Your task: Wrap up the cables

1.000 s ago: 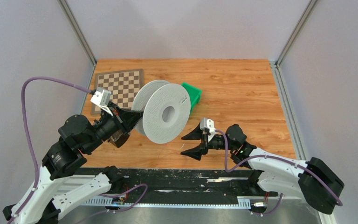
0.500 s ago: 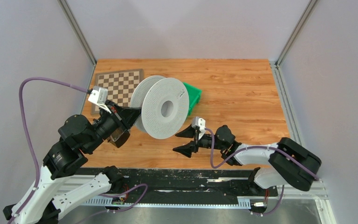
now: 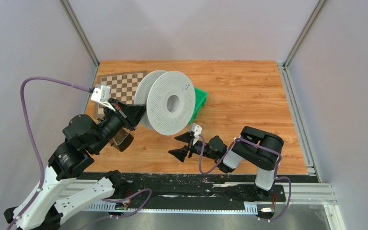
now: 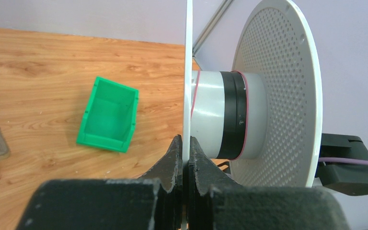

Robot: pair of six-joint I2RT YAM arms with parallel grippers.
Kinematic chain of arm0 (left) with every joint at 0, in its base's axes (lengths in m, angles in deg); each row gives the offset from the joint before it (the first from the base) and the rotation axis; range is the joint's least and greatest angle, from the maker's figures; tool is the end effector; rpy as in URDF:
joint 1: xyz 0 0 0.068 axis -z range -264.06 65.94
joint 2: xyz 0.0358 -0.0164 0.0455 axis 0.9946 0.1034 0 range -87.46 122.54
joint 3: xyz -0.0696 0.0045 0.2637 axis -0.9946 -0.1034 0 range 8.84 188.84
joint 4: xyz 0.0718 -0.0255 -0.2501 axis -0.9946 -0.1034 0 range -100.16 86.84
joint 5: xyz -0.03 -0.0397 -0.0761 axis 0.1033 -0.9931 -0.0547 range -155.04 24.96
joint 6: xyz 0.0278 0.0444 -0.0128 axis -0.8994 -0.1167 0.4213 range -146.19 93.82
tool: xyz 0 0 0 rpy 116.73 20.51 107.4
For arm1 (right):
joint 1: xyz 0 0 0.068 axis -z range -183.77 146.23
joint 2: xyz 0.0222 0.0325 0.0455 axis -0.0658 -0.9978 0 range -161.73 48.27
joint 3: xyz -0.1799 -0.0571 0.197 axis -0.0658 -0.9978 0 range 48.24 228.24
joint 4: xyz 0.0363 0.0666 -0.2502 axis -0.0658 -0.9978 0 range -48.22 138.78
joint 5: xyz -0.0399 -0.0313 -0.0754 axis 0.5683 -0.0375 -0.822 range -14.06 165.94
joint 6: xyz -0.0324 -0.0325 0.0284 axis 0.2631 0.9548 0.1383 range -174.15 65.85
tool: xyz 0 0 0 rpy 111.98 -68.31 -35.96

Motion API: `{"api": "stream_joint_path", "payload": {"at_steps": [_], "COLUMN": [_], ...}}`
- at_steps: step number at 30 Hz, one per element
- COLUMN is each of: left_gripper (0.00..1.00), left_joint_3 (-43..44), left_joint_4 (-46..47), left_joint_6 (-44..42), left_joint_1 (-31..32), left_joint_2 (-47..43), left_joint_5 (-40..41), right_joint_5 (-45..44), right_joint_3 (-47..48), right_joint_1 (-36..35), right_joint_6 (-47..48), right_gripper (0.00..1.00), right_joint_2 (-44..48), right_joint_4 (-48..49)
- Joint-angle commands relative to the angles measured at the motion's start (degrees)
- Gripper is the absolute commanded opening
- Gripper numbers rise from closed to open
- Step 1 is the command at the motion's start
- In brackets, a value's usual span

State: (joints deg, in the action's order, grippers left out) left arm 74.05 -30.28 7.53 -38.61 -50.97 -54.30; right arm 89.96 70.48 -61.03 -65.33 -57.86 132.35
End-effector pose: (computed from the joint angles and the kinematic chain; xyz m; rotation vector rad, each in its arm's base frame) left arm 0.0768 -0.0686 0.4439 0.0098 1.6220 -0.9410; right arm 0.1483 0.2466 0.1293 -0.8465 1.4656 1.1103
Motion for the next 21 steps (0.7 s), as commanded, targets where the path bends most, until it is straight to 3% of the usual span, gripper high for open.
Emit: {"api": "stream_joint_path", "payload": {"at_steps": [1,15,21], "left_gripper": [0.00,0.00,0.00], "left_joint_3": [3.22,5.17,5.57], "left_joint_4": [8.77,11.62,11.96], "left_joint_6": [2.85,6.82,7.02], "left_joint_1": [0.08,0.03,0.07], "left_joint_2": [0.16,1.03,0.75], "left_joint_5": [0.36,-1.60,-0.55], "right_joint_5": [-5.78,-3.68,-1.36], "right_joint_3": [-0.04,12.89,16.07], "right_joint_1": [-0.17,0.40,0.90], "right_joint_6": [4.04,7.00,4.69], "right_gripper": [0.77,0.79,0.72], "right_joint_2": [1.87,-8.98,-12.89], "right_joint_4": [10.99,10.08,10.45]}}
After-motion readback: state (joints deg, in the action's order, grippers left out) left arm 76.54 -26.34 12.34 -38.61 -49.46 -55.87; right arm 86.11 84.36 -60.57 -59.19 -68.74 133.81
